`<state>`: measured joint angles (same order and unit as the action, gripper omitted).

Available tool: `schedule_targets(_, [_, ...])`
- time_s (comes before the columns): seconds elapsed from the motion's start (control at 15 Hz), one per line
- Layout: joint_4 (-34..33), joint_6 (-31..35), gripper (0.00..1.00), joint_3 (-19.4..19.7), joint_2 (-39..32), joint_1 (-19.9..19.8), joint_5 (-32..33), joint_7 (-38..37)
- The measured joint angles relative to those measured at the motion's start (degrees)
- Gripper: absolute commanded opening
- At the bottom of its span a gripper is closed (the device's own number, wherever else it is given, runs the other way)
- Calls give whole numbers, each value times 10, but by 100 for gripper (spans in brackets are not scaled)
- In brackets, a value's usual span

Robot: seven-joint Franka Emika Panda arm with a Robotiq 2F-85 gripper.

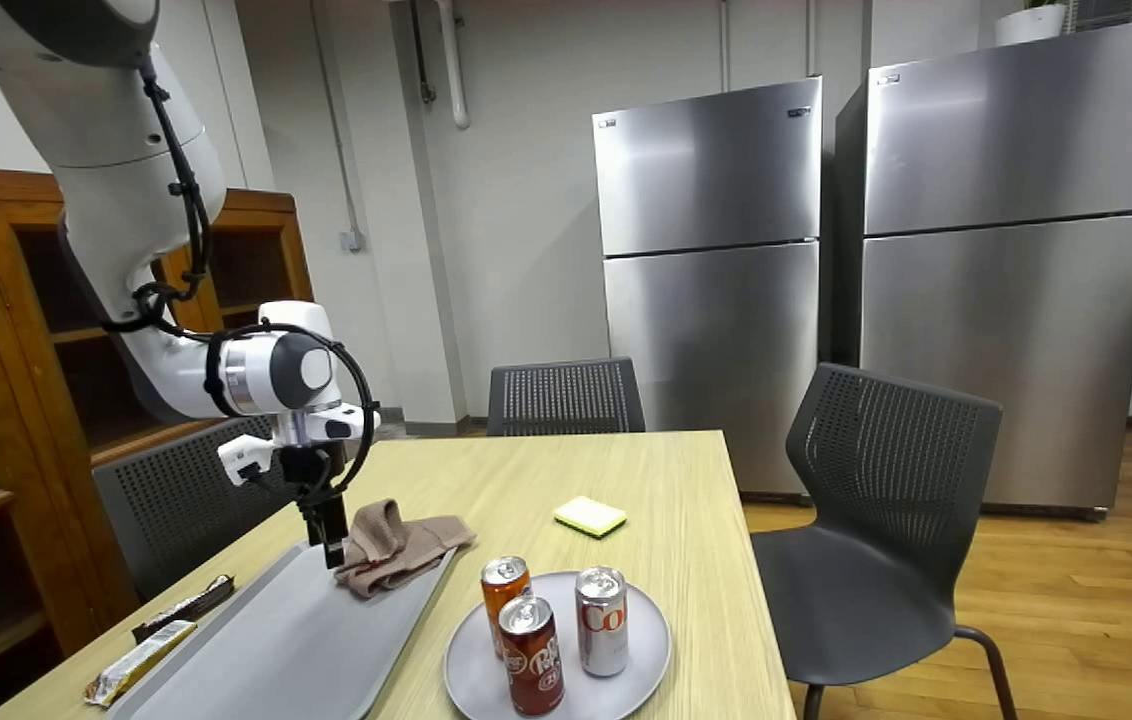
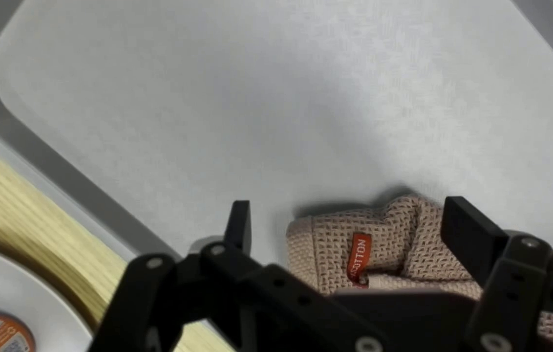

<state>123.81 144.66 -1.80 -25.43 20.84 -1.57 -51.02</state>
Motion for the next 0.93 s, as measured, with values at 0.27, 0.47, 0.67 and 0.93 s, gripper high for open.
schedule_targets(0.27, [0, 0, 100, 0, -3, -2, 0, 0])
schedule_targets(0.47, [-2, 0, 100, 0, -4, -12, 0, 0])
schedule_targets(0.67, [-14, 0, 100, 2, -6, -25, -2, 0])
schedule_targets(0.93, [-44, 0, 100, 2, -19, -36, -17, 0])
